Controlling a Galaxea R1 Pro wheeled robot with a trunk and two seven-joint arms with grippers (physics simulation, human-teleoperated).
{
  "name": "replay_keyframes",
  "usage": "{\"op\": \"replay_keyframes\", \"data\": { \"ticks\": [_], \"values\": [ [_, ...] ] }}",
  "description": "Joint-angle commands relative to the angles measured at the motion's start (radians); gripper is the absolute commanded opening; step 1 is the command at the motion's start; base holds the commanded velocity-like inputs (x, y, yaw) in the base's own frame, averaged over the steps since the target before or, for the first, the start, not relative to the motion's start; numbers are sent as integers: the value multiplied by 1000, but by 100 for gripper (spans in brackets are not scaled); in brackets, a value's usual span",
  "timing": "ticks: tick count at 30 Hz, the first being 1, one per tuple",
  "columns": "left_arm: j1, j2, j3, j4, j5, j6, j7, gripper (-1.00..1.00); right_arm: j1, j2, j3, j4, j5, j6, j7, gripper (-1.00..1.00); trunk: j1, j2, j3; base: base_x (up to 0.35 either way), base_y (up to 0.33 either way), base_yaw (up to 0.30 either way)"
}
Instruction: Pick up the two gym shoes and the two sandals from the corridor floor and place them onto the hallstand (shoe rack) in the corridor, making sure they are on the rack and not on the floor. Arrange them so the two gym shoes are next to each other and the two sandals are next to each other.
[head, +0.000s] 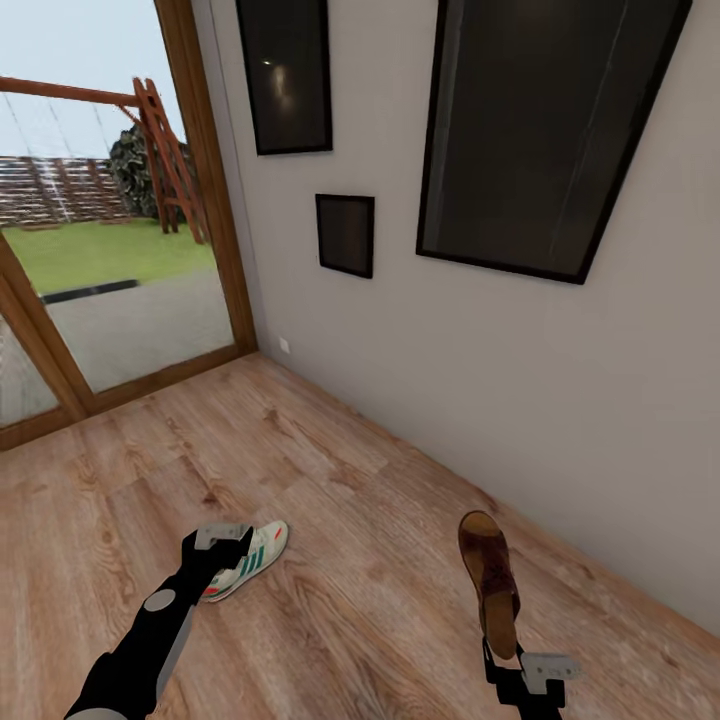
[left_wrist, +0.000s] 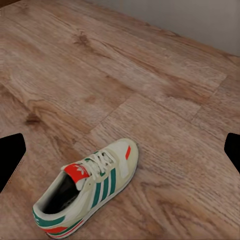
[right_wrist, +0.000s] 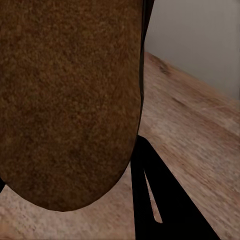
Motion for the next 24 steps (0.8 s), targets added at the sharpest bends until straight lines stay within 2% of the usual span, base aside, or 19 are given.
{"op": "replay_keyframes", "data": {
  "ticks": [1,14,24],
  "values": [
    [0,-1,4,1,-10,-5,-6,100,-1,0,-4,1,6,-2,-3,-100,0,0,-1,0,272,-15],
    [0,-1,4,1,-10,-5,-6,100,-1,-2,-4,1,6,-2,-3,-100,0,0,15,0,293,-82],
    [2,1,5,1,-12,-5,-6,100,-1,-2,-4,1,6,-2,-3,-100,0,0,29,0,35,-100]
  ]
}}
